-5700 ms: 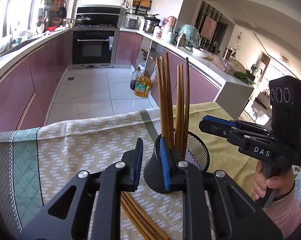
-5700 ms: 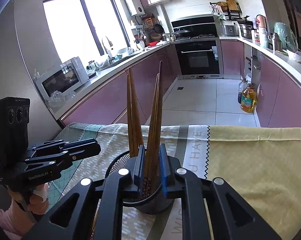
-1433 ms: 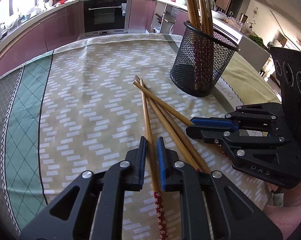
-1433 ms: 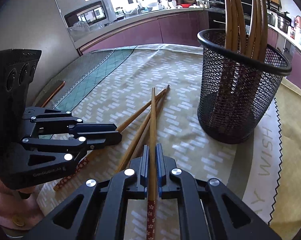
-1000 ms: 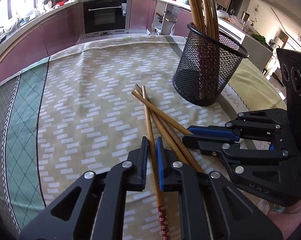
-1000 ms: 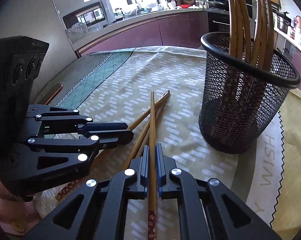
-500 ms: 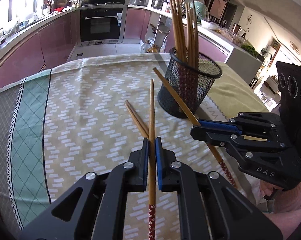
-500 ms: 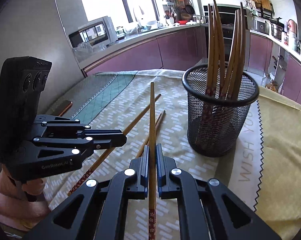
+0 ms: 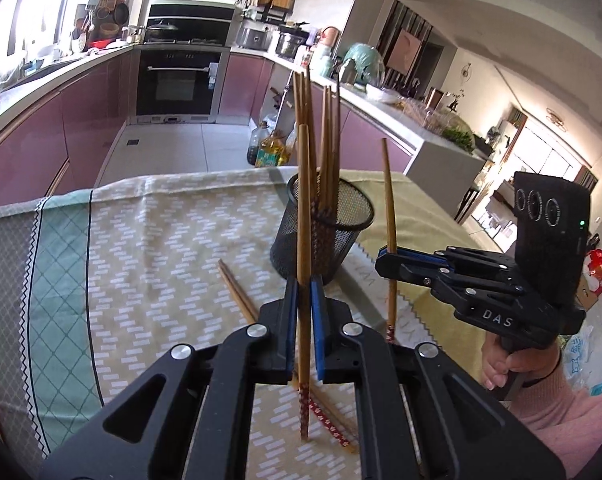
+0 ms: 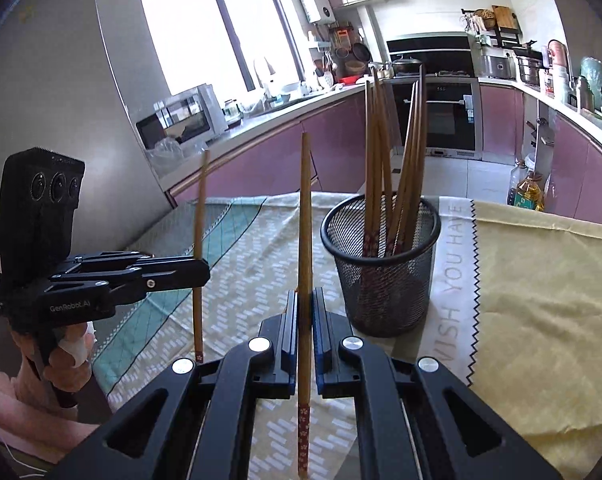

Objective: Organize utensils
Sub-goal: 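Lift both held chopsticks upright above the mesh cup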

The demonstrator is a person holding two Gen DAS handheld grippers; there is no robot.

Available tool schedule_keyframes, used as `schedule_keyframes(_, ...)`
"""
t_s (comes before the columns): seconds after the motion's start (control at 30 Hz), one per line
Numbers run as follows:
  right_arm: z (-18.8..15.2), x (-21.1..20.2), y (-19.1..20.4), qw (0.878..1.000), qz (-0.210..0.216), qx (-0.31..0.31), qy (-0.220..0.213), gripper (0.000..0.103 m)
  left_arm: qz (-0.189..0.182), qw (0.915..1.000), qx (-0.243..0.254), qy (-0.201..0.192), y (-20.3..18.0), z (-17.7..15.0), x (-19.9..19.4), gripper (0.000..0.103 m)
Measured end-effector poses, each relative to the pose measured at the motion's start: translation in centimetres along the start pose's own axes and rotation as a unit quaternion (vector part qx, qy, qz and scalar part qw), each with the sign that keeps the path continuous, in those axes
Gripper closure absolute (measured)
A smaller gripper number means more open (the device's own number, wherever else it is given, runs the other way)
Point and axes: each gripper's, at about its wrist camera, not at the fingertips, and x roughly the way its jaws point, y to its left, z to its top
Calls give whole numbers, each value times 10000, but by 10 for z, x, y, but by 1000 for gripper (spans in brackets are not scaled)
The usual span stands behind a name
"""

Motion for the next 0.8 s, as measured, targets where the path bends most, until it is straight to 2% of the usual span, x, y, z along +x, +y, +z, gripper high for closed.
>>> schedule_keyframes(0.33,10,-18,-3,9994,-42,33,-328,97,-200,9995,-47,-251,-5,12,-14,96)
schedule_keyframes(0.8,29,-34,-7,9979,-113,-26,-636,97,-260,9987,-1,-444,-14,32,-4,96)
